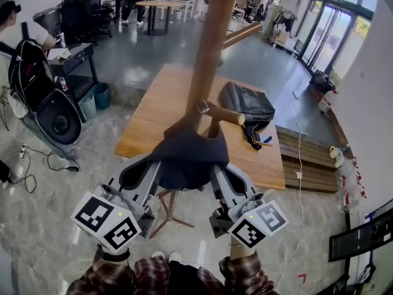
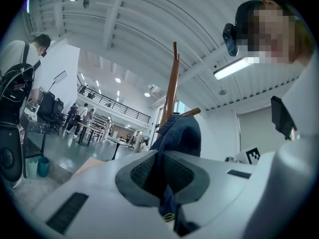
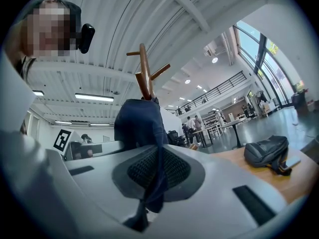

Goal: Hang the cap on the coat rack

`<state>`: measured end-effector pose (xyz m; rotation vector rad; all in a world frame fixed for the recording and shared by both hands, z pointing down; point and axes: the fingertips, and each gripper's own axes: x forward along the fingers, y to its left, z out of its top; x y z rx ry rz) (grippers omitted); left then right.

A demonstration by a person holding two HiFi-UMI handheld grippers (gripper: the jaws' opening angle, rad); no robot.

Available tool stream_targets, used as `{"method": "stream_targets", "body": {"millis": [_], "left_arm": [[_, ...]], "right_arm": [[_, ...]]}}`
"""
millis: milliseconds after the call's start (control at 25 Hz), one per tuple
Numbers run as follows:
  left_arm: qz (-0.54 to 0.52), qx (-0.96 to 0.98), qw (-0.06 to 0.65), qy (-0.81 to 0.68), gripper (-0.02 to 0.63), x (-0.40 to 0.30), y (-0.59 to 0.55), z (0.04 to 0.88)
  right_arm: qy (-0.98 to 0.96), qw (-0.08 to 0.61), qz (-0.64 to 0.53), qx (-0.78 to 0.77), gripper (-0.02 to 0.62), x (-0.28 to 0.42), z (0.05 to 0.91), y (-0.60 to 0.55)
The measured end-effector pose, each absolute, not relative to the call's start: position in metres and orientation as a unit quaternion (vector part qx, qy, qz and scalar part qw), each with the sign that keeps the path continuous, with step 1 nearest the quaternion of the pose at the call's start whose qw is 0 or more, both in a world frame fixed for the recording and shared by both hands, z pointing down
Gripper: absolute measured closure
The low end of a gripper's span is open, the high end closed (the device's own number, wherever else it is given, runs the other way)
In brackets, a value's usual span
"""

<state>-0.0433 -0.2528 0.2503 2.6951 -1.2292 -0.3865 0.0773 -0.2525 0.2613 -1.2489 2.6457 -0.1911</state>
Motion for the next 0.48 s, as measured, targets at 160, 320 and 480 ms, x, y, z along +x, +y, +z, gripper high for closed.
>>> {"method": "stream_targets", "body": {"millis": [160, 320, 480], "left_arm": [[-0.144, 0.896, 0.073, -0.413, 0.584, -0.0429, -0.2583, 0.2546], [-0.155, 0.893, 0.061, -0.417, 0.584, -0.0447, -0.2577, 0.2537], [-0.166, 0.895, 0.07, -0.407, 0.584, -0.0454, -0.2531, 0.253]], "right_arm": [[0.897, 0.108, -0.068, -0.424, 0.577, 0.0785, 0.2664, -0.2562], [0.899, 0.113, -0.068, -0.418, 0.577, 0.0773, 0.2698, -0.2541], [0.899, 0.117, -0.062, -0.418, 0.577, 0.0779, 0.2673, -0.2498]]}}
